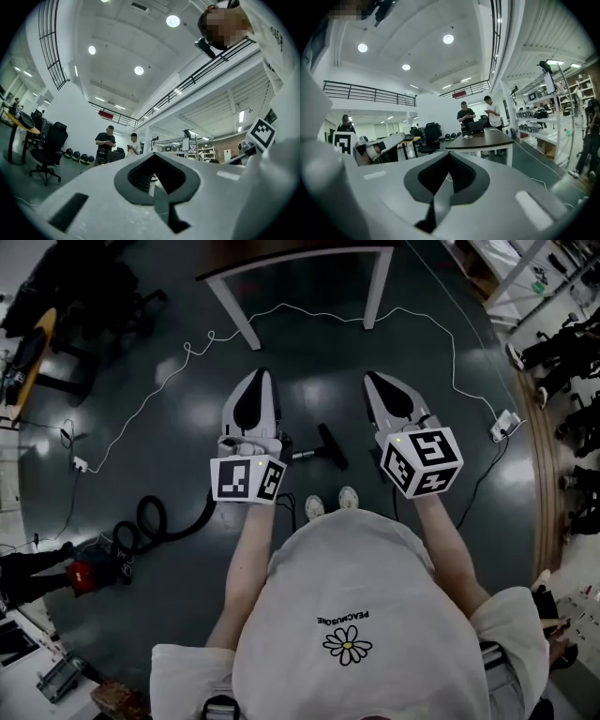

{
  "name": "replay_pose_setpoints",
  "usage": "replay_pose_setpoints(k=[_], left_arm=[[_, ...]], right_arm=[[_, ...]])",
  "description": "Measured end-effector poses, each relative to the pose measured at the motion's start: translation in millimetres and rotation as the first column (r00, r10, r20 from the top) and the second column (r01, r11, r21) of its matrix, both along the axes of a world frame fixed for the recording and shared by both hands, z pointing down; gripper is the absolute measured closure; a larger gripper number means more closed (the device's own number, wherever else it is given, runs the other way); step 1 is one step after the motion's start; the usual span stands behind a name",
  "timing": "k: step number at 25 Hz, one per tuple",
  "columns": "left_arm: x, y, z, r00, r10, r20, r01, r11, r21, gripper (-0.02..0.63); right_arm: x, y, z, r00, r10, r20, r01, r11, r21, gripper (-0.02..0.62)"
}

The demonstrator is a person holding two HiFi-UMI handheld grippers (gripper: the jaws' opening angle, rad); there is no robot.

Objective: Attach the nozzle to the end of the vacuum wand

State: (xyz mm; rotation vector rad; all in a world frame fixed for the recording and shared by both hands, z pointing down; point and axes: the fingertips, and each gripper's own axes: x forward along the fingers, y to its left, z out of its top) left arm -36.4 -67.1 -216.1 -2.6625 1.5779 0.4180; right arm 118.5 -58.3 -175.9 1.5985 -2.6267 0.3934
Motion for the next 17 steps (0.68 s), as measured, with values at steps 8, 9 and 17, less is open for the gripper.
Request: replay_pose_setpoints(k=[8,9,17], left_arm=[[9,3,-15,1.0,0.027,-0.006,-0.027,0.999,0.04,0.603],[9,3,-16,0.999,0.035,-0.01,-0.034,0.998,0.045,0.603],[-8,11,-7,0.999,0.022,-0.029,-0.021,1.0,0.015,0.603]], right_arm=[[3,6,-23,1.0,0.029,0.002,-0.029,0.997,0.078,0.589],[3,7,-27,0.999,0.037,-0.005,-0.036,0.995,0.096,0.589],[-8,13,-28,0.999,0.022,-0.035,-0.018,0.995,0.103,0.589]])
